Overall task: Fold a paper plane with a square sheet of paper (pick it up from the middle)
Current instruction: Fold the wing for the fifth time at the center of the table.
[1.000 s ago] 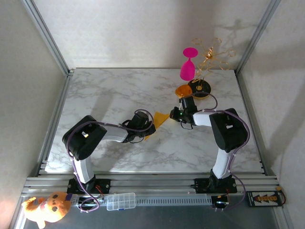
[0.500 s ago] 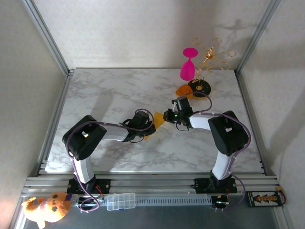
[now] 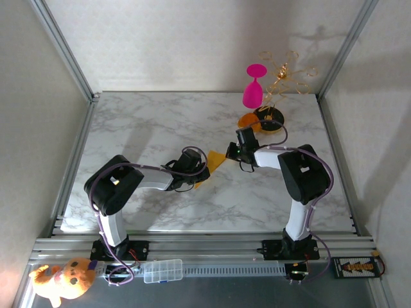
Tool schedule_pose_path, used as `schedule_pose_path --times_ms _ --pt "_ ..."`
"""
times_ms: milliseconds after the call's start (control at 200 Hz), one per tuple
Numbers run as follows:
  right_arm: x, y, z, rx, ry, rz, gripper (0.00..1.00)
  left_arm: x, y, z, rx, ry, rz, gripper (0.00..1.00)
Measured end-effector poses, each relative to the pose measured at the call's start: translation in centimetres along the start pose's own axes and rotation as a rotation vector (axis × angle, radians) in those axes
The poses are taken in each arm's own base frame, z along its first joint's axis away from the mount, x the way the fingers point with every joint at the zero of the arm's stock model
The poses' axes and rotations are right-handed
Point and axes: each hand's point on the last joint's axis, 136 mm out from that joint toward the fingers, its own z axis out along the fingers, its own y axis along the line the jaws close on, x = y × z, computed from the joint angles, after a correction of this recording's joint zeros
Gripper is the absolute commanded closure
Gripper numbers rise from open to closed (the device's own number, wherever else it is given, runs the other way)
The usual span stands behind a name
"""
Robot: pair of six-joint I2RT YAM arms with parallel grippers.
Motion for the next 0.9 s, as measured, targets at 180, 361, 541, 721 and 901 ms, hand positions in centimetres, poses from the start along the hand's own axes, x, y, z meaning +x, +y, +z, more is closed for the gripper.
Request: schedule_pose_path --times_ms 180,361,541,721,901 --pt "1.2 2.5 -0.6 -0.033 0.016 -0.072 0.94 0.0 0.0 0.0 -0.004 0.002 0.0 1.0" --pt "1.5 3.9 -3.3 -0.052 -0.026 -0.05 0.91 0.0 0.0 0.0 -0.008 0.006 -0.001 1.0" --pt "0.2 2.6 -5.3 0.029 -0.106 -0.014 0.86 0.0 0.0 0.0 -0.012 0.009 0.002 1.0" --pt "-0.1 4.2 -5.9 -0.045 -0.104 -0.03 0.88 0.0 0.0 0.0 -0.013 0.01 0.002 1.0" --pt "2.5 6.1 -3.9 -0.182 0.025 -0.034 0.92 0.0 0.0 0.0 -0.016 0.012 0.002 1.0"
